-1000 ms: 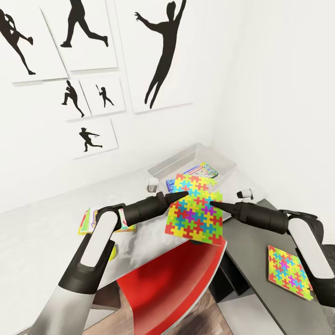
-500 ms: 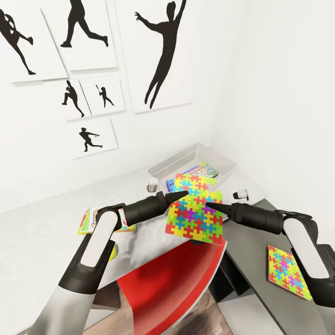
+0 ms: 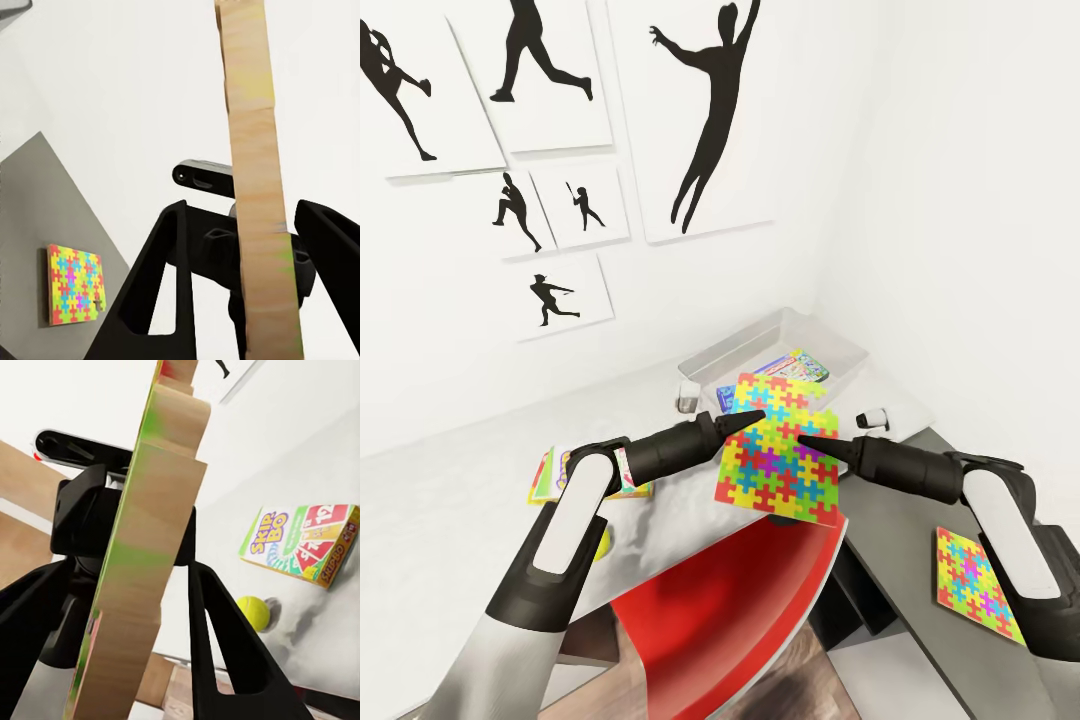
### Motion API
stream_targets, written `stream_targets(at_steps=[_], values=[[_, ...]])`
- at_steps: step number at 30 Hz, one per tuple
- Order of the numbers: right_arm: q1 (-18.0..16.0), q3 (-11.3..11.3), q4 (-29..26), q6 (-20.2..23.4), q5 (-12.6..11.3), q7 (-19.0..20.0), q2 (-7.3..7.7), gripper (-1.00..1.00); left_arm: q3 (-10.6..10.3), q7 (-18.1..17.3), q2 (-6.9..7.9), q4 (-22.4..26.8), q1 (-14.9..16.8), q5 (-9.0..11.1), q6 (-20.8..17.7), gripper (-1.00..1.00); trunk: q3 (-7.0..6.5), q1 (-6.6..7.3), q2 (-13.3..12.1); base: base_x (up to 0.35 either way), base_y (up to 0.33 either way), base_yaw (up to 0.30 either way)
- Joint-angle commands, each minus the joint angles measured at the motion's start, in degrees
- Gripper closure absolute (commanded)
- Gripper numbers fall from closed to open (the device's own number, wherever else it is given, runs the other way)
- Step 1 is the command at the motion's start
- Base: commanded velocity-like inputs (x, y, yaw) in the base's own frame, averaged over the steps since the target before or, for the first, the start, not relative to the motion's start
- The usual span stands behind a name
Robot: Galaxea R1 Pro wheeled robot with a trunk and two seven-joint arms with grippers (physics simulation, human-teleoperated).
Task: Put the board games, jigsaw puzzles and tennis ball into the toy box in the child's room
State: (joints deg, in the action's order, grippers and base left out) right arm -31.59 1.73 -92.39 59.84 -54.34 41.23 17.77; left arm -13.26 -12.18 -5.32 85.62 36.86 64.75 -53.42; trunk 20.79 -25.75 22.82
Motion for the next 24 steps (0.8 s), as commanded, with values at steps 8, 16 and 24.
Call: stream_targets(at_steps=[8, 16, 24], values=[[-0.08, 0.01, 0.01, 0.16, 0.4, 0.25, 0.03, 1.0, 0.07, -0.39, -0.04, -0.01, 0.05, -0.26, -0.14, 1.0, 0.09, -0.03, 0.1, 0.0, 0.0, 0.0], [-0.13, -0.05, 0.01, 0.16, 0.38, 0.25, 0.07, 1.0, 0.07, -0.46, 0.0, -0.01, 0.05, -0.24, -0.12, 1.0, 0.09, -0.03, 0.1, 0.0, 0.0, 0.0], [-0.14, -0.11, 0.01, 0.16, 0.37, 0.25, 0.07, 1.0, 0.07, -0.48, 0.02, 0.04, 0.05, -0.24, -0.18, 1.0, 0.09, -0.03, 0.1, 0.0, 0.0, 0.0]])
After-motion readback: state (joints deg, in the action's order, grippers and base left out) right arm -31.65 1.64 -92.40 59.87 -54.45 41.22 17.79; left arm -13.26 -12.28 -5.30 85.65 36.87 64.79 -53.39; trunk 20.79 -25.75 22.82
